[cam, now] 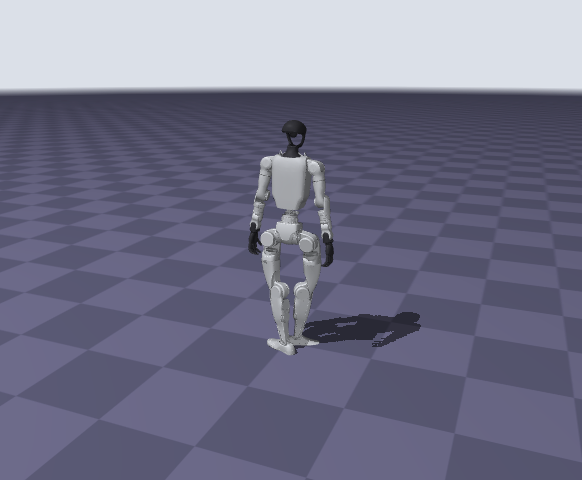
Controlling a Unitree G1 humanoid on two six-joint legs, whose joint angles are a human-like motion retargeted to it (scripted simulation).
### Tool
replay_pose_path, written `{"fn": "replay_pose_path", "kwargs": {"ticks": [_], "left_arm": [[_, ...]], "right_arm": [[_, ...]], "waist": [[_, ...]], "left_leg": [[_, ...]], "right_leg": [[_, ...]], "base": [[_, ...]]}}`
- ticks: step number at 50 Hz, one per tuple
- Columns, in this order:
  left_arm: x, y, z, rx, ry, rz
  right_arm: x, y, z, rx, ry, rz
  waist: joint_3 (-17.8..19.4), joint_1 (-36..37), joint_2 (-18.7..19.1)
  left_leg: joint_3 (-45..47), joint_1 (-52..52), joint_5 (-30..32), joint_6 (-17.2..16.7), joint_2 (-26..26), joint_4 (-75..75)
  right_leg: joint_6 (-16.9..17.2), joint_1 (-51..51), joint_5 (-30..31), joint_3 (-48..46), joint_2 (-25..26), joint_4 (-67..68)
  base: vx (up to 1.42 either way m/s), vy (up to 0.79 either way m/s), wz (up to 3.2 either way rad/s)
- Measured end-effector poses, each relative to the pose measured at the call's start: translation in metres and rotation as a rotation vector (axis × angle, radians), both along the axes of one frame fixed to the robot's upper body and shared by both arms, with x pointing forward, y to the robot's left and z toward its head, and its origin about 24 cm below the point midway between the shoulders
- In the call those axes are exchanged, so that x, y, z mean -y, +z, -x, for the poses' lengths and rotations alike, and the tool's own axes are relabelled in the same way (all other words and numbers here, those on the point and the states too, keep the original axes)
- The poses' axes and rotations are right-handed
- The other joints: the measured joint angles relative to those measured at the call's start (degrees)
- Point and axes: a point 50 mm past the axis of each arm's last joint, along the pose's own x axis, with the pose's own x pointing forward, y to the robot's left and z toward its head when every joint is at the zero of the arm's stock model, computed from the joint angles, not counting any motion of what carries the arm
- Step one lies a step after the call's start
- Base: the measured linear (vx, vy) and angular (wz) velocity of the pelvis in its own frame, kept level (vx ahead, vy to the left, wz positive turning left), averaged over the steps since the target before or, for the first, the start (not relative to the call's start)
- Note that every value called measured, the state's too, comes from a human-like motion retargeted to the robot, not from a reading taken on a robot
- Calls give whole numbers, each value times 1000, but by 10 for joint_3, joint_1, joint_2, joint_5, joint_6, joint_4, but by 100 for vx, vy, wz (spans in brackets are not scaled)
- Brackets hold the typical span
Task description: In place motions
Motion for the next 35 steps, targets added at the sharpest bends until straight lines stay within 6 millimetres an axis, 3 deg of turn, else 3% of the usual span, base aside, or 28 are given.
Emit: {"fn": "replay_pose_path", "kwargs": {"ticks": [6, 11, 14, 18, 19, 23, 24, 27, 30, 35], "left_arm": [[16, -3, -13, 36, -10, 50], [26, -4, -12, 51, -12, 82], [26, -4, -10, 47, -21, 85], [22, -4, -6, 34, -40, 69], [21, -4, -3, 27, -43, 66], [22, -3, 10, -16, -26, 70], [23, -3, 11, -18, -14, 70], [25, -4, 7, 13, 28, 39], [27, -4, 6, 34, 52, -12], [35, -5, 9, 22, 30, 29]], "right_arm": [[2, 3, 16, -78, -19, 9], [-5, 3, 30, -123, -27, -11], [-14, 1, 32, -126, -30, -45], [-26, -2, 30, -114, 11, -106], [-28, -3, 27, -110, 38, -120], [-30, -6, 4, -54, 212, -144], [-29, -7, -8, -21, 265, -141], [-29, -5, -48, 105, 409, -127], [-33, -2, -77, 211, 462, -124], [-38, -1, -87, 290, 353, -148]], "waist": [[11, -65, 25], [4, -94, 37], [-2, -103, 13], [1, -57, -55], [2, -39, -66], [8, 18, -75], [15, 23, -76], [41, 22, -79], [50, 20, -79], [57, 48, -63]], "left_leg": [[12, 44, 38, -3, -3, -1], [4, 81, 101, 3, -2, 9], [-25, 98, 177, 39, -1, 55], [-86, 92, 255, 132, 9, 196], [-108, 77, 254, 132, 22, 247], [-261, -37, 235, 75, 46, 377], [-288, -56, 231, 76, 43, 379], [-312, -85, 208, 116, 45, 354], [-345, -117, 181, 161, 35, 288], [-546, -163, 164, 154, -24, 160]], "right_leg": [[0, 10, -10, 84, 18, -1], [-3, 20, -17, 157, 36, -8], [-9, 26, -23, 194, 19, -12], [-13, 33, -30, 274, -33, 1], [-16, 31, -30, 294, -39, 5], [-33, 20, -20, 357, -26, 11], [-36, 20, -16, 367, -24, 12], [-44, 21, -4, 395, -22, 15], [-49, 20, 9, 421, -17, 12], [-54, 33, 26, 469, 12, 3]], "base": [[8, -13, -94], [23, -20, -111], [20, -16, -104], [31, -20, -183], [33, -15, -225], [30, -15, -227], [5, -7, -209], [4, -2, -182], [14, 5, -164], [22, 8, -155]]}}
